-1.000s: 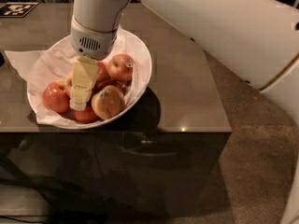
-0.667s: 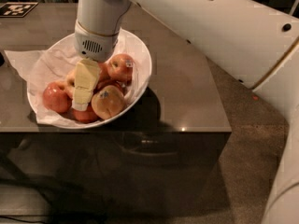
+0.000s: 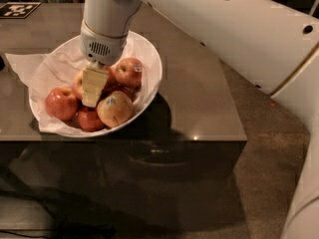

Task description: Pick apple from white bowl

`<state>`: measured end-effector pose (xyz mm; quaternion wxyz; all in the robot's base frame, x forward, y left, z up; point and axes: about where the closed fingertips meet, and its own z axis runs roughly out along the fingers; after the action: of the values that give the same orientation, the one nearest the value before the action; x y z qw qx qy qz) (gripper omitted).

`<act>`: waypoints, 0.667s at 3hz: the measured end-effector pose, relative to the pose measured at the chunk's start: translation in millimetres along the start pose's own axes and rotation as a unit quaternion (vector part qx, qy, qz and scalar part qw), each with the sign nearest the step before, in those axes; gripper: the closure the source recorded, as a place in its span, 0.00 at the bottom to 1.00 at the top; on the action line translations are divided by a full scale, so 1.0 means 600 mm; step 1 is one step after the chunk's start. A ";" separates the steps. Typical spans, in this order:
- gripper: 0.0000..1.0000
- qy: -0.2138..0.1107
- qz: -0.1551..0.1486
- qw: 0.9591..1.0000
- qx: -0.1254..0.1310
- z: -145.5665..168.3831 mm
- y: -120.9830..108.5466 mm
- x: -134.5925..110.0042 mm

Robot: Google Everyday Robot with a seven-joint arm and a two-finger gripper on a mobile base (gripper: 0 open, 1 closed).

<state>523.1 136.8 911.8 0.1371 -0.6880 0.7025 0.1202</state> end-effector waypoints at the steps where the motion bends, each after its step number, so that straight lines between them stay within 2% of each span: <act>1: 0.66 0.000 0.000 1.000 0.000 0.000 0.000 0.000; 2: 0.89 0.000 0.000 1.000 0.000 0.000 0.000 0.000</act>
Offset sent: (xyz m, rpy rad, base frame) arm 0.0000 0.0000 0.0000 0.0000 0.0000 0.0000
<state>523.0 136.9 912.0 0.1373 -0.6881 0.7023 0.1201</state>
